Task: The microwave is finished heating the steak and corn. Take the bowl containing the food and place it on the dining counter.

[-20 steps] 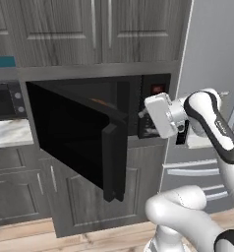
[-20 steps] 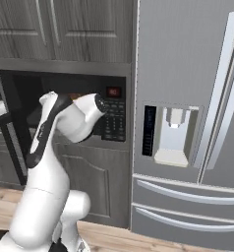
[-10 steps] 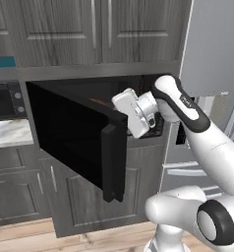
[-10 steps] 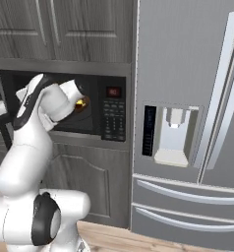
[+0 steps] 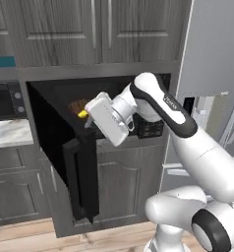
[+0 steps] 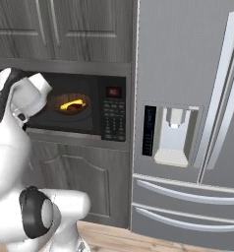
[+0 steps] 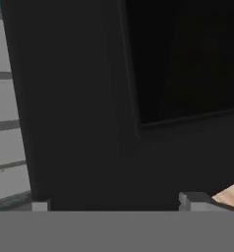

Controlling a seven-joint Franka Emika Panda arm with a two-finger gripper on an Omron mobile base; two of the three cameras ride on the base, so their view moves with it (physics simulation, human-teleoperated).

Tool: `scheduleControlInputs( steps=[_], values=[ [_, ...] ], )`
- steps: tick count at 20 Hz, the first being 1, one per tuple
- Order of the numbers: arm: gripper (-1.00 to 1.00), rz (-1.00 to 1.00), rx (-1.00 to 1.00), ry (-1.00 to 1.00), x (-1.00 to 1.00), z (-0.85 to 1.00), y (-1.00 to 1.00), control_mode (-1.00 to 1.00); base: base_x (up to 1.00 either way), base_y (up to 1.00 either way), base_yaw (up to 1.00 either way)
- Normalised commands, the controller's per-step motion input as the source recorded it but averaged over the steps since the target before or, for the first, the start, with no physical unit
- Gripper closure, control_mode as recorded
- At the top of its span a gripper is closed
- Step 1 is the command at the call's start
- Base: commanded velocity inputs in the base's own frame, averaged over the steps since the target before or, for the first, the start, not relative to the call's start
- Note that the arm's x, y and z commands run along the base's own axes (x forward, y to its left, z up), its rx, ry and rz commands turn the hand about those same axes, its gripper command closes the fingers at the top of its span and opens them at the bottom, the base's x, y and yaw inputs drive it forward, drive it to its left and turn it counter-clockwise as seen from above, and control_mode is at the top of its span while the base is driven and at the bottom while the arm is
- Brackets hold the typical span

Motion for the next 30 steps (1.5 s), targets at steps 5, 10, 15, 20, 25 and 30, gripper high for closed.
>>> scheduleControlInputs(
  steps=[5, 10, 15, 20, 25, 30],
  values=[
    [-1.00, -0.08, 0.00, -0.01, 0.05, -0.10, 1.00, -1.00, 0.00, 0.00, 0.00],
    [-1.00, -0.14, -0.01, 0.00, 0.21, -0.09, 0.65, -1.00, 0.00, 0.00, 0.00],
    [-1.00, -0.04, -0.02, 0.00, 0.15, -0.06, 0.21, -1.00, 0.00, 0.00, 0.00],
    [-1.00, -0.14, 0.03, -0.16, 0.00, 0.42, -0.07, -1.00, 0.00, 0.00, 0.00],
    [-1.00, -0.22, 0.01, -0.10, 0.00, 0.18, -0.78, -1.00, 0.00, 0.00, 0.00],
    [-1.00, -0.35, -0.07, -0.01, 0.00, -0.18, -1.00, -1.00, 0.00, 0.00, 0.00]
  ],
)
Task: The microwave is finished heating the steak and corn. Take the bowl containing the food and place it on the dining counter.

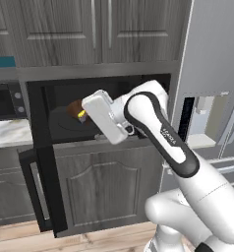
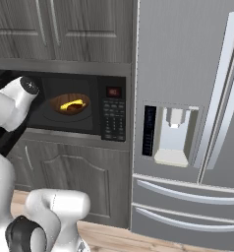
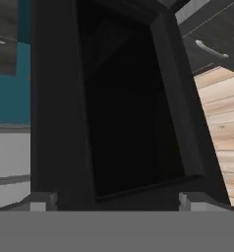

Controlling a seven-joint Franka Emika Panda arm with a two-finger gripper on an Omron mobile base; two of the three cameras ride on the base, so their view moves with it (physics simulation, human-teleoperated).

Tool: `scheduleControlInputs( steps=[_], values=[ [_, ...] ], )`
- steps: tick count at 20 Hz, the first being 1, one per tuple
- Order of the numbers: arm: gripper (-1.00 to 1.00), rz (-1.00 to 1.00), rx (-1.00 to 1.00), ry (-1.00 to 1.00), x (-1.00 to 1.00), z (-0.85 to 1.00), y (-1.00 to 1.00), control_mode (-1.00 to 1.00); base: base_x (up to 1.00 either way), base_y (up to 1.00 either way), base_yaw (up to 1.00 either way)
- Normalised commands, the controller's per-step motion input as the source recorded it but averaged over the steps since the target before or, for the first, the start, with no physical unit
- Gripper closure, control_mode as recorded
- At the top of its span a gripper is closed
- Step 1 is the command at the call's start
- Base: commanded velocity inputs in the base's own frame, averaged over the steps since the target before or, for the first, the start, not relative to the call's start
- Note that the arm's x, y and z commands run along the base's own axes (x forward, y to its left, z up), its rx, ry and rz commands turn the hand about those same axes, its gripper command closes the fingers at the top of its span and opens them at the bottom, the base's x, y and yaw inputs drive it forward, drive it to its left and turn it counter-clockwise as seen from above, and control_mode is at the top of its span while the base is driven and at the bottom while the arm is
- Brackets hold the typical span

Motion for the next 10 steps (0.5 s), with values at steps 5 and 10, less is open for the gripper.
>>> scheduleControlInputs(
  steps=[5, 10],
  values=[
    [-1.00, -0.42, -0.06, 0.03, 0.39, -0.02, -1.00, -1.00, 0.00, 0.00, 0.00],
    [-1.00, -0.38, -0.02, 0.06, 0.82, -0.02, -0.99, -1.00, 0.00, 0.00, 0.00]
  ],
)
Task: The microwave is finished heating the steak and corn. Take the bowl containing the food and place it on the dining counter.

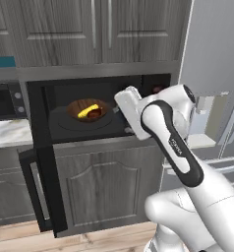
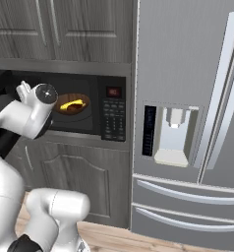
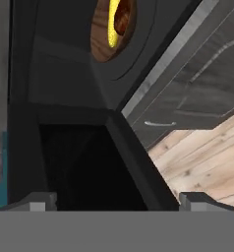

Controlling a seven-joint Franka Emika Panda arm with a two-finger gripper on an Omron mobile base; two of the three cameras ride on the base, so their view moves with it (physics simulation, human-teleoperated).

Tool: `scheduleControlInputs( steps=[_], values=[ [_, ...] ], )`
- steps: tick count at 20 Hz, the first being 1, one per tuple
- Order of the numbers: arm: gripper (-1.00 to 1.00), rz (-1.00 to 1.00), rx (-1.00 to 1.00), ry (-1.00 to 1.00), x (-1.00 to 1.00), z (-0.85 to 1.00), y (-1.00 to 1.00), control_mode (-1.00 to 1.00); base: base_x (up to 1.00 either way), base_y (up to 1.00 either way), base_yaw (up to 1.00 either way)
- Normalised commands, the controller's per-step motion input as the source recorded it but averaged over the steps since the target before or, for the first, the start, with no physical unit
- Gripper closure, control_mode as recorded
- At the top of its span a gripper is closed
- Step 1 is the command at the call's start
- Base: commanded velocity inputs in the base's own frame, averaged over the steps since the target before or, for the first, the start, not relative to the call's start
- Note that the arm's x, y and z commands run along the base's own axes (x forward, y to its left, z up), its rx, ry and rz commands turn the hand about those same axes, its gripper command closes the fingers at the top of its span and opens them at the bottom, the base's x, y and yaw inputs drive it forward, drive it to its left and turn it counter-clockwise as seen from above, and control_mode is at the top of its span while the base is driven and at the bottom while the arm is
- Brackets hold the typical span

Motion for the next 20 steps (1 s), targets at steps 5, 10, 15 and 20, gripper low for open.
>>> scheduleControlInputs(
  steps=[5, 10, 15, 20],
  values=[
    [-1.00, -0.27, 0.00, 0.12, 0.75, 0.02, -0.58, -1.00, 0.00, 0.00, 0.00],
    [-1.00, 0.01, -0.06, 0.10, 0.14, -0.27, 0.03, -1.00, 0.00, 0.00, 0.00],
    [-1.00, -0.01, -0.03, 0.03, 0.50, -0.28, 0.00, -1.00, 0.00, 0.00, 0.00],
    [-1.00, -0.02, -0.08, 0.02, 0.77, -0.38, 0.24, -1.00, 0.00, 0.00, 0.00]
  ],
)
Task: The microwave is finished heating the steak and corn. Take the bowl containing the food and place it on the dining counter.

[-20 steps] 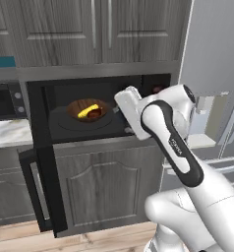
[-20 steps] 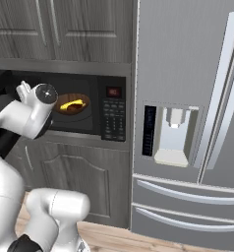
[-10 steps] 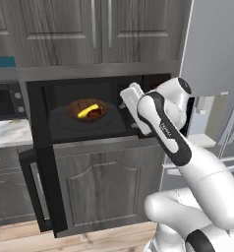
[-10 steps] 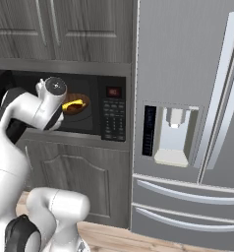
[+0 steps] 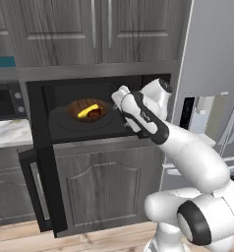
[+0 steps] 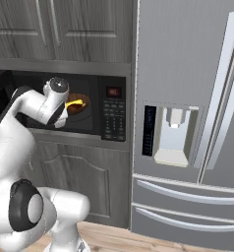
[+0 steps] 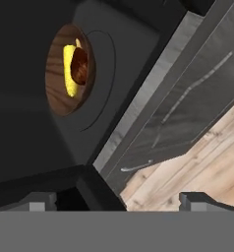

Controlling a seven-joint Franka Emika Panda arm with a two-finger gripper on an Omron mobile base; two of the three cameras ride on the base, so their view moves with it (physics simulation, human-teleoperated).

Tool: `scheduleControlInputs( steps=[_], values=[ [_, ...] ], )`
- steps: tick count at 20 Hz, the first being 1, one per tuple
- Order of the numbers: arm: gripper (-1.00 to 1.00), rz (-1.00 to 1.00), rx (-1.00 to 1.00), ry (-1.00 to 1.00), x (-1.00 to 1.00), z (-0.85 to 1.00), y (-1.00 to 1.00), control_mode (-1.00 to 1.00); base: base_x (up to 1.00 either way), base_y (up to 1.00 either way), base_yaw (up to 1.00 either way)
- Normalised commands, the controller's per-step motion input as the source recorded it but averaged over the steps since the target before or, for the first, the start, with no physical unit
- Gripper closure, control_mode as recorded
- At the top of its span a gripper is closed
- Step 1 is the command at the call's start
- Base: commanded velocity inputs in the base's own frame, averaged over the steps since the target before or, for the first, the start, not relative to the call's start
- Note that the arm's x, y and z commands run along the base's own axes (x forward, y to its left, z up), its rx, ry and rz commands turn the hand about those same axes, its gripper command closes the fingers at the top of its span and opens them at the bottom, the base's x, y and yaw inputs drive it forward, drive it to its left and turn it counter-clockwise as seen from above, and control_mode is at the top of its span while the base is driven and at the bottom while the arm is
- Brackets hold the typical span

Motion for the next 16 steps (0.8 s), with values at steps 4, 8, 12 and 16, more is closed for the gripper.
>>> scheduleControlInputs(
  steps=[4, 8, 12, 16],
  values=[
    [-1.00, -0.01, -0.12, 0.05, 0.64, -0.43, 0.34, -1.00, 0.00, 0.00, 0.00],
    [-1.00, 0.00, -0.08, 0.00, 0.52, -0.34, 0.27, -1.00, 0.00, 0.00, 0.00],
    [-1.00, 0.00, -0.08, 0.00, 0.60, -0.37, 0.14, -1.00, 0.00, 0.00, 0.00],
    [-1.00, -0.01, -0.01, 0.00, 0.71, -0.14, 0.11, -1.00, 0.00, 0.00, 0.00]
  ],
)
